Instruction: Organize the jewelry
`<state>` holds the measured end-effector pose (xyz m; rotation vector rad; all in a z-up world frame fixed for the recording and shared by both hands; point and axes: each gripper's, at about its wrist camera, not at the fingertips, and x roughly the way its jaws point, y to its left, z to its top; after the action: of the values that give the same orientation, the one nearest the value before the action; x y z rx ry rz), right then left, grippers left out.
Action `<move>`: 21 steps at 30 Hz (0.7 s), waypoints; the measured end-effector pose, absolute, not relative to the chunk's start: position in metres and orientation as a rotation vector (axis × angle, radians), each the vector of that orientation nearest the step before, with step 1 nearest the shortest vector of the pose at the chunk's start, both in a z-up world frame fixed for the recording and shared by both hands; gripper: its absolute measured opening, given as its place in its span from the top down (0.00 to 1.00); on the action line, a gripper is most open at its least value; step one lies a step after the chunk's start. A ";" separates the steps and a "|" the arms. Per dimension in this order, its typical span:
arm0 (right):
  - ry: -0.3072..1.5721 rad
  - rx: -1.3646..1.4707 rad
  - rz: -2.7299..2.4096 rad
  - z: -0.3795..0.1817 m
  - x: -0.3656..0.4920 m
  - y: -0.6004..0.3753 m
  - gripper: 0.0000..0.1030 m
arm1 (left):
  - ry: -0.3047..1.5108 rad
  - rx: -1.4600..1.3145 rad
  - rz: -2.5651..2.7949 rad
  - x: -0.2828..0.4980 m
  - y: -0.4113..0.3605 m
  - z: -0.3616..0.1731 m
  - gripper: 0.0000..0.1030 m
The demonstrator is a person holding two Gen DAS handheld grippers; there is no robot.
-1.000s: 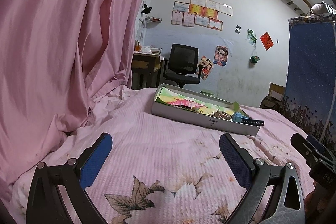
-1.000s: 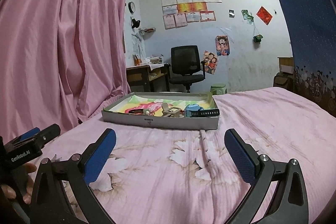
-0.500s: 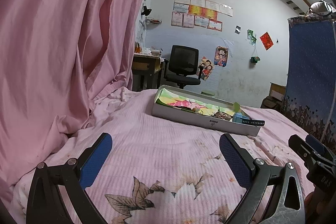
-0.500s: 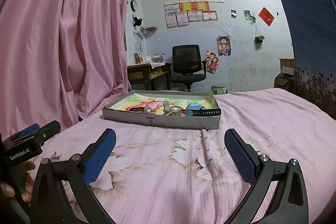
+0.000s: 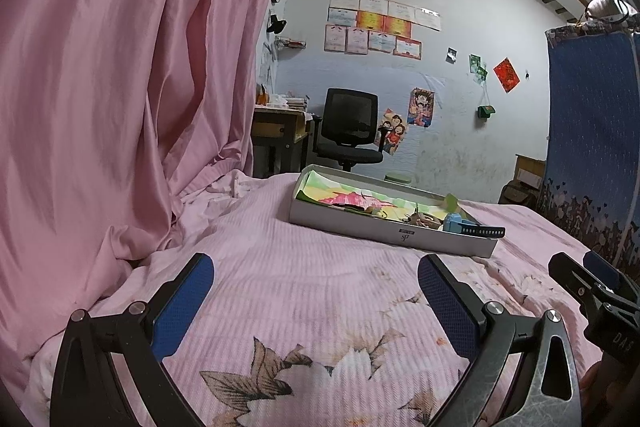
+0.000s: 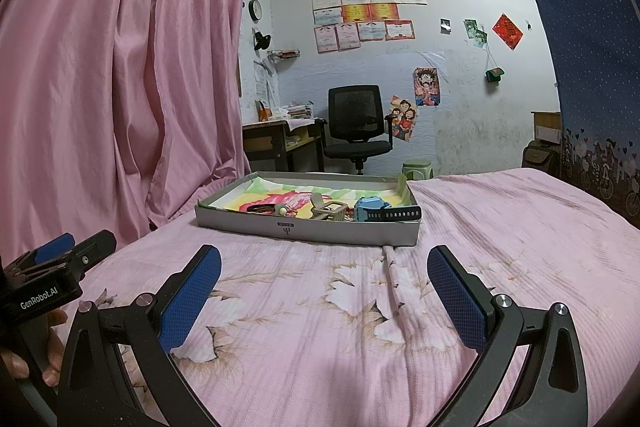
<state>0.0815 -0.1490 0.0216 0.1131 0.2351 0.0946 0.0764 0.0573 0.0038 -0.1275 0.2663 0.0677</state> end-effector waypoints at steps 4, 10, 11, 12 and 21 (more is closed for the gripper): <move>0.236 0.113 0.095 0.022 0.082 -0.149 0.01 | 0.265 -0.126 0.067 0.076 0.056 0.004 0.00; 0.236 0.113 0.095 0.022 0.082 -0.149 0.01 | 0.265 -0.125 0.067 0.076 0.057 0.003 0.00; 0.236 0.113 0.094 0.022 0.082 -0.149 0.01 | 0.265 -0.126 0.067 0.075 0.055 0.003 0.00; 0.236 0.113 0.095 0.022 0.082 -0.149 0.01 | 0.265 -0.126 0.068 0.076 0.056 0.003 0.00; 0.236 0.113 0.095 0.022 0.082 -0.149 0.01 | 0.264 -0.123 0.067 0.076 0.056 0.003 0.00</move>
<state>0.0818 -0.1493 0.0217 0.1131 0.2363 0.0946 0.0757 0.0559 0.0030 -0.1226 0.2638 0.0674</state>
